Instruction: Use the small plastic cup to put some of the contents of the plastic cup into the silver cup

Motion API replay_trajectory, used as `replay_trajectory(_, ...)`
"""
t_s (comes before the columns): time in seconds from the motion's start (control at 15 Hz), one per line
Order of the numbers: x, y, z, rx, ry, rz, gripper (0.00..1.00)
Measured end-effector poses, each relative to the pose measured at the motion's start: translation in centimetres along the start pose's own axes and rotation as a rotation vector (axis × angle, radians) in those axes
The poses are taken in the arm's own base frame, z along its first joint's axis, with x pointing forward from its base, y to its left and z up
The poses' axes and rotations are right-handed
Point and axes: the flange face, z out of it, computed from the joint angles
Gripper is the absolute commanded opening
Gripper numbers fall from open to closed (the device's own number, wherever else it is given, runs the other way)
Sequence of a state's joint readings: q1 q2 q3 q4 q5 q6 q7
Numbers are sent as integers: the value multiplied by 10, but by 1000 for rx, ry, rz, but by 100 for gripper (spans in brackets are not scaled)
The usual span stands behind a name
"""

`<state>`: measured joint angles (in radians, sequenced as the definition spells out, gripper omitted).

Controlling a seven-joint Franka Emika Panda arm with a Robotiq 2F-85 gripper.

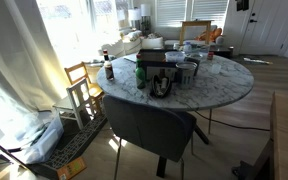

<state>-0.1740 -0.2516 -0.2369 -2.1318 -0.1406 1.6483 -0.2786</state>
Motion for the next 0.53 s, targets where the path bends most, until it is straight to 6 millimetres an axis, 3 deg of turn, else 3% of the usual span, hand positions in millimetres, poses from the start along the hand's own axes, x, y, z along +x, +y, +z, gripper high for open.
replay_trajectory(0.53, -13, 61, 37, 101, 53, -244, 100)
